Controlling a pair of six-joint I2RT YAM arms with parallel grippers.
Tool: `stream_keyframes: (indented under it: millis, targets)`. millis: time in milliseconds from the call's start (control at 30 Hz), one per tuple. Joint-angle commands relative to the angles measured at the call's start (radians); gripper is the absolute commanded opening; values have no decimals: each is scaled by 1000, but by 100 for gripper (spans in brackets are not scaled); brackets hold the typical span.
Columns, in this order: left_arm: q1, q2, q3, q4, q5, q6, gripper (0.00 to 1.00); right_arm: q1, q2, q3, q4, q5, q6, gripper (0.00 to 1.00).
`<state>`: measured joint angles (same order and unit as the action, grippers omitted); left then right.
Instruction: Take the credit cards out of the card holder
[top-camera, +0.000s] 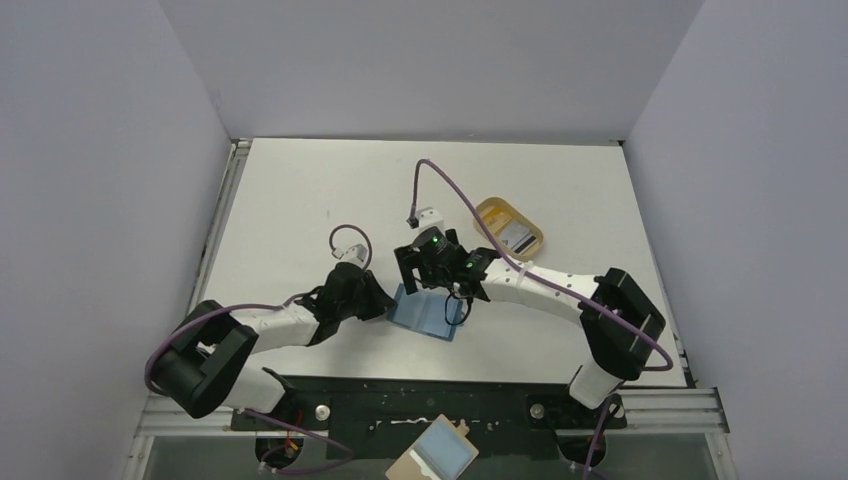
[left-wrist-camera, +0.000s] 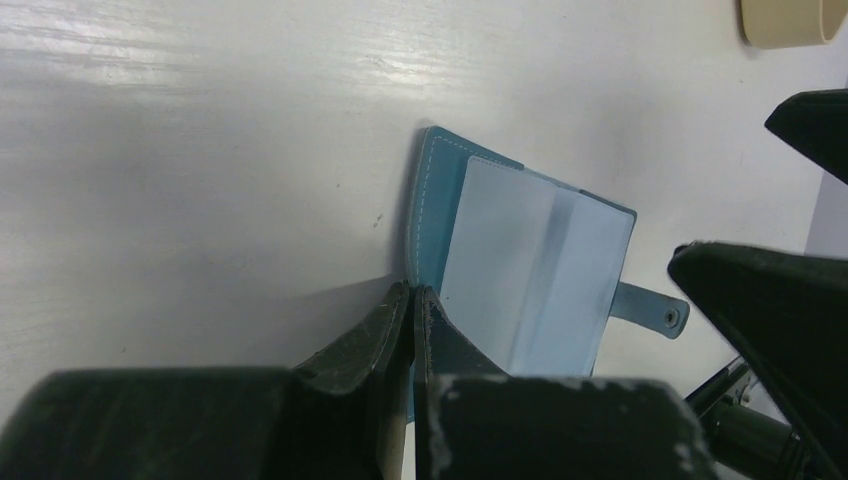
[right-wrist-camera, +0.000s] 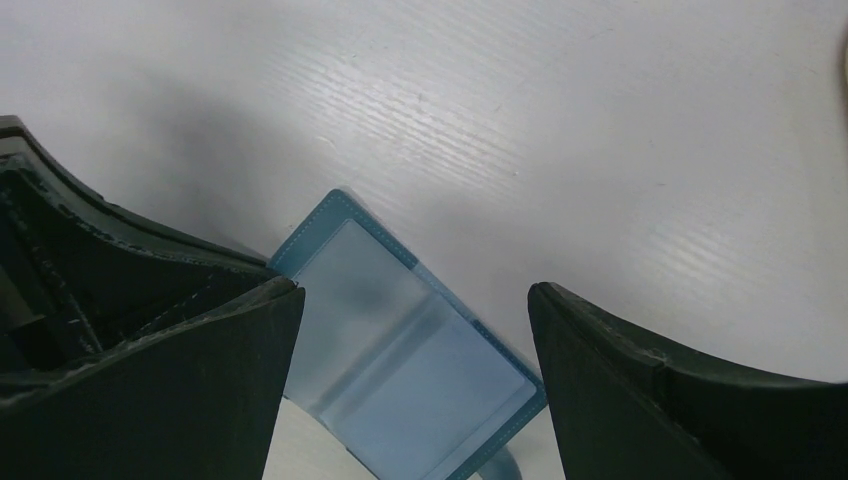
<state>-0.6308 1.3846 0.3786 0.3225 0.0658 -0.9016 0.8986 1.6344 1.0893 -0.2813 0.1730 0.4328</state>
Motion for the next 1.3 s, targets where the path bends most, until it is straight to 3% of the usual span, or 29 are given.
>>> stream_keyframes:
  millis: [0,667,1267]
  targets:
    - [-27,13,45,-5,-26,4,0,47,23,16,40,43,13,86]
    - [-73,-31,42,-41,-97,0,0,-35,-28,-65,41,24,88,87]
    - [-83,-61,46,-62,-110,6,0,-33,129,49,-4,-16,66,87]
